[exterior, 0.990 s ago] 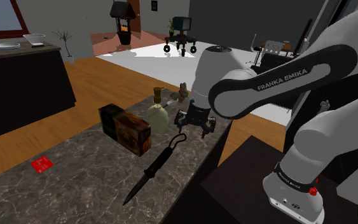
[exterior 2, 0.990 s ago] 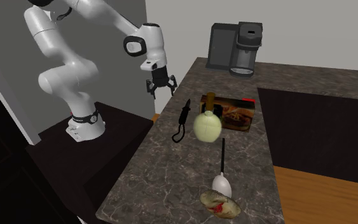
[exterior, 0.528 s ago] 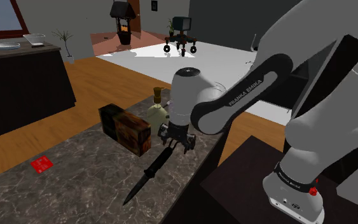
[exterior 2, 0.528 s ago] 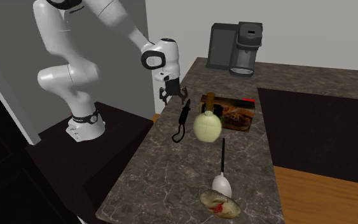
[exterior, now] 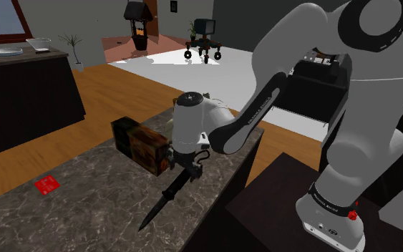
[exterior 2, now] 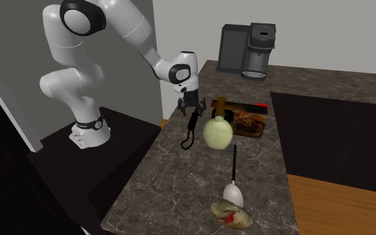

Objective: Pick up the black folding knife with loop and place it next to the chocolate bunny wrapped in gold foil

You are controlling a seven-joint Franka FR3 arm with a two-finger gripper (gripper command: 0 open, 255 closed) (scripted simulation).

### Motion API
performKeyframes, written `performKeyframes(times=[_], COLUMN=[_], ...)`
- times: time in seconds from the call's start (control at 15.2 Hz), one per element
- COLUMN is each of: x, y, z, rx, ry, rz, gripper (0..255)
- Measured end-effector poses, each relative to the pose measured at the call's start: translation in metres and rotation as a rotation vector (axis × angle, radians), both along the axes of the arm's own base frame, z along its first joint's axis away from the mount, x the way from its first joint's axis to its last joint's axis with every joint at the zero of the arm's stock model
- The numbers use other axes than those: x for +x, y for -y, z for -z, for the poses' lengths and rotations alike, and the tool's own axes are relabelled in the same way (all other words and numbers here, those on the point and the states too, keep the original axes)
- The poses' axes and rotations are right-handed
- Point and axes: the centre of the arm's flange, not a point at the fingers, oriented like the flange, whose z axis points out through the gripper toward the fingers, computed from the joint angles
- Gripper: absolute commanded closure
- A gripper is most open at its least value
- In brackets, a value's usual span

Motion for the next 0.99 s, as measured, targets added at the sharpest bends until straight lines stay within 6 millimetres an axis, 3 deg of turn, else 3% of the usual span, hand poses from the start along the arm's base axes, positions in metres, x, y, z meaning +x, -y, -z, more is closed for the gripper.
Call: performKeyframes(times=[0.33, 0.73, 0.79, 0.99], x=[0.003, 0.003, 0.003, 0.003], y=[0.000, 0.001, 0.001, 0.001], z=[0.028, 0.032, 0.032, 0.032], rx=[-0.001, -0.002, -0.002, -0.001], ry=[0.000, 0.001, 0.001, 0.001], rz=[0.003, 0.003, 0.003, 0.003], gripper=[0, 0, 255, 255])
